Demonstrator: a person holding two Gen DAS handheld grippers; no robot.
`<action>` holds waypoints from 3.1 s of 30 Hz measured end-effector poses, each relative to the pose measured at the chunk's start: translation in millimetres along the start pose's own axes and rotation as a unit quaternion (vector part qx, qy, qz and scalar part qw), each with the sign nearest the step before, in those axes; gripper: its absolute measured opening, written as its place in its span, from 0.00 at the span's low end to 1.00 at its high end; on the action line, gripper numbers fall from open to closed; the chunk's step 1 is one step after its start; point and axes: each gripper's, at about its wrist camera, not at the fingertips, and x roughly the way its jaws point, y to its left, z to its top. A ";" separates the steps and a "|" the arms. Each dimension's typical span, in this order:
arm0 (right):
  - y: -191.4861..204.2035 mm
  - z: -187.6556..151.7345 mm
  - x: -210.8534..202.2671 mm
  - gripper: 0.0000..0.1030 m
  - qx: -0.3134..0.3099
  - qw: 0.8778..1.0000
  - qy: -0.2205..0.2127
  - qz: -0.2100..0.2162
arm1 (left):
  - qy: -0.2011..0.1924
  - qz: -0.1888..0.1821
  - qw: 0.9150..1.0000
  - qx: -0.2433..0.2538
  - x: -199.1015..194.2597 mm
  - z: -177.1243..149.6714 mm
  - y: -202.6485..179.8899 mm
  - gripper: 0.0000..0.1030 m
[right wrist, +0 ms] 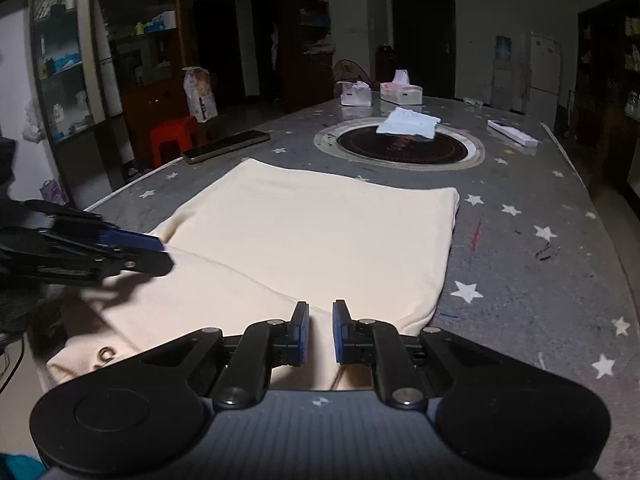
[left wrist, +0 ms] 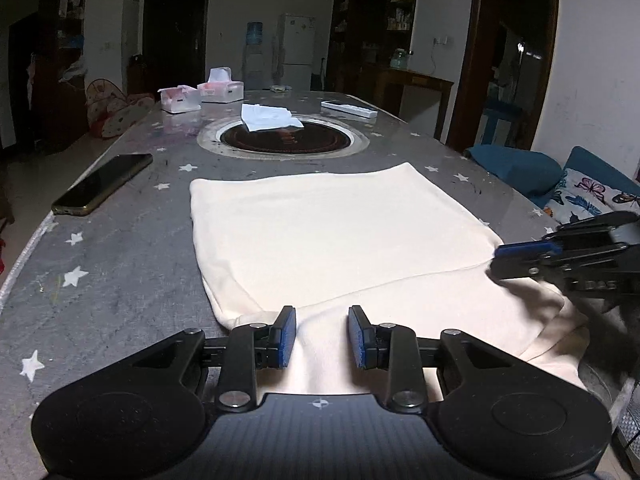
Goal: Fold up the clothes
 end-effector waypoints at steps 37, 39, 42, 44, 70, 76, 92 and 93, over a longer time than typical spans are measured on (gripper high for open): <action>37.8 -34.0 -50.5 0.29 -0.091 0.996 0.010 0.014 | -0.007 -0.013 0.994 0.112 -75.4 -42.9 -37.4 0.39; 38.3 -36.4 -55.9 0.32 -0.101 0.995 0.016 0.013 | -0.006 -0.013 0.991 0.133 -84.8 -49.2 -39.5 0.39; 40.5 -42.2 -63.6 0.35 -0.119 0.992 0.025 0.013 | -0.008 -0.016 0.986 0.169 -93.9 -58.1 -45.0 0.39; 42.1 -46.4 -67.0 0.37 -0.130 0.991 0.030 0.013 | -0.012 -0.017 0.982 0.190 -96.4 -63.4 -50.2 0.40; 57.7 -58.8 -55.1 0.53 -0.218 0.976 0.007 0.017 | -0.066 -0.047 0.984 0.157 -63.1 -25.9 -51.2 0.07; 51.4 -44.8 -31.3 0.32 -0.197 0.979 -0.002 0.048 | -0.051 -0.054 0.987 0.141 -52.3 -15.9 -41.9 0.07; 52.6 -39.1 -26.0 0.15 -0.213 0.975 0.005 0.063 | -0.045 -0.063 0.983 0.164 -64.9 -33.5 -43.9 0.12; 51.4 -37.1 -26.0 0.14 -0.207 0.976 0.006 0.065 | -0.043 -0.060 0.983 0.167 -65.5 -36.0 -44.2 0.14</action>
